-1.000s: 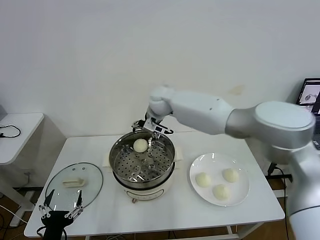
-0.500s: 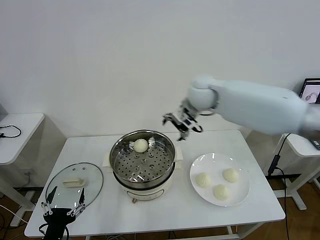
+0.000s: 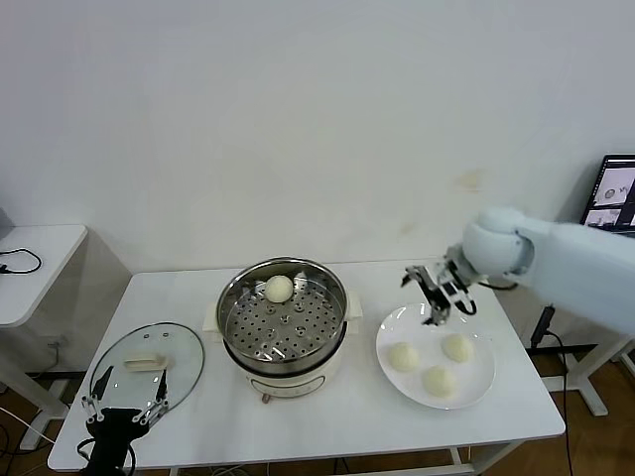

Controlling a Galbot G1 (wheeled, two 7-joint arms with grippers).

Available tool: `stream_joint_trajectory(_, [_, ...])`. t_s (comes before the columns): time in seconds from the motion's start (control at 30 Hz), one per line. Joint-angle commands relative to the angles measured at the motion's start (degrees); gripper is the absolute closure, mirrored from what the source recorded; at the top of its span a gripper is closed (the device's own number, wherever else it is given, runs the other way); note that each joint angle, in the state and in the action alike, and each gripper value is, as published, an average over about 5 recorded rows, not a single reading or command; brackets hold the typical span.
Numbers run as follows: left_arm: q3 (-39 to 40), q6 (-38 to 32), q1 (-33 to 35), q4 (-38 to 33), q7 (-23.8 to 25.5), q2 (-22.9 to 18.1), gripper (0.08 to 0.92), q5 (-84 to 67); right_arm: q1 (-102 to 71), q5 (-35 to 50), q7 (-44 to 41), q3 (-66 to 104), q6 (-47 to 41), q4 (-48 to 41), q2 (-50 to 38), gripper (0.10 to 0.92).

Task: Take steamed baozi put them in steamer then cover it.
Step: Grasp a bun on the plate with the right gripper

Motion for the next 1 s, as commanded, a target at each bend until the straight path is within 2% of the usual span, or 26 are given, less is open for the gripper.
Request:
stream_joint_trajectory(0.03, [-0.08,0.09,-0.30,0.67,0.01,0.06,0.177,-0.02,-10.45,-2.42,0.56,2.92,-3.44,0.85,-3.47,0.203])
stream_joint_trajectory(0.53, [-1.00,0.06,-0.25,0.82,0.06,0.23,0.177,-0.18,-21.85,-5.19,2.51,8.90,-3.96,-10.09,7.24,0.203])
stream_joint_trajectory(1.0, [-1.26,0.02,-0.43,1.16,0.11,0.02,0.177,-0.32,-25.69,-8.05,2.95,12.14,-2.53,-16.76,10.88,0.202])
